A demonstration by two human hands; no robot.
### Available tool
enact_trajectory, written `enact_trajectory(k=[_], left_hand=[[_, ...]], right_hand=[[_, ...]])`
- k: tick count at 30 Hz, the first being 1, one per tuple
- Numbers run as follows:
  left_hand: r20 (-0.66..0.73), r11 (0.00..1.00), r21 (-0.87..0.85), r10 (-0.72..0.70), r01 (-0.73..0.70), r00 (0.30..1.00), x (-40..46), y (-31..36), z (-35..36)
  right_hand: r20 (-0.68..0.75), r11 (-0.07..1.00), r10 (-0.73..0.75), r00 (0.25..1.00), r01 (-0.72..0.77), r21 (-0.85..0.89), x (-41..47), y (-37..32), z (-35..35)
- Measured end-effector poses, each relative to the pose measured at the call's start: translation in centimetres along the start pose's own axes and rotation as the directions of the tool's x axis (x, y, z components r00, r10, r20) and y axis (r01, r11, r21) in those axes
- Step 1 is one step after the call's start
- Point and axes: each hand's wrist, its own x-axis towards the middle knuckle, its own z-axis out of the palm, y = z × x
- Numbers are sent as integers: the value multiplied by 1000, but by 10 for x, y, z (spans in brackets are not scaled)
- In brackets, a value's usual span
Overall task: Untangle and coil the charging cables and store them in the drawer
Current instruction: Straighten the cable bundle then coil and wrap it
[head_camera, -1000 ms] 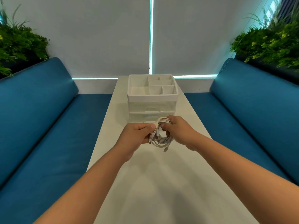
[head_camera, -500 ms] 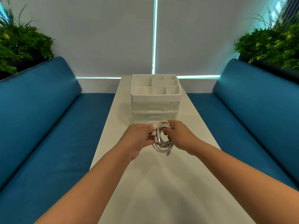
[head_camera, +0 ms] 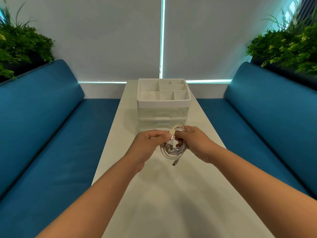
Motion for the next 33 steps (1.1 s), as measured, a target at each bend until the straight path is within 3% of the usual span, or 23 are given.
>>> enact_trajectory(k=[4,7,13,21,26,33], left_hand=[[118,982,-175,-50,70,992,0,-8,-4],[79,959,-274,-47,67,996,-1,-16,-2],[46,965,-258,-43,53,998,-3,-19,0],[88,966,-260,37,-13,995,-8,-22,-3],[195,960,-267,139,-84,971,-13,-27,-6],[136,969,-179,193,-168,972,-10,-27,-8]], right_hand=[[47,997,17,999,-21,80,3,-1,1],[56,992,59,997,-65,106,3,0,4],[215,998,-13,977,0,61,-3,0,6],[215,986,64,975,-94,135,1,-3,5],[174,981,78,982,-107,162,3,-1,5],[202,983,-13,979,-25,182,2,-1,1]])
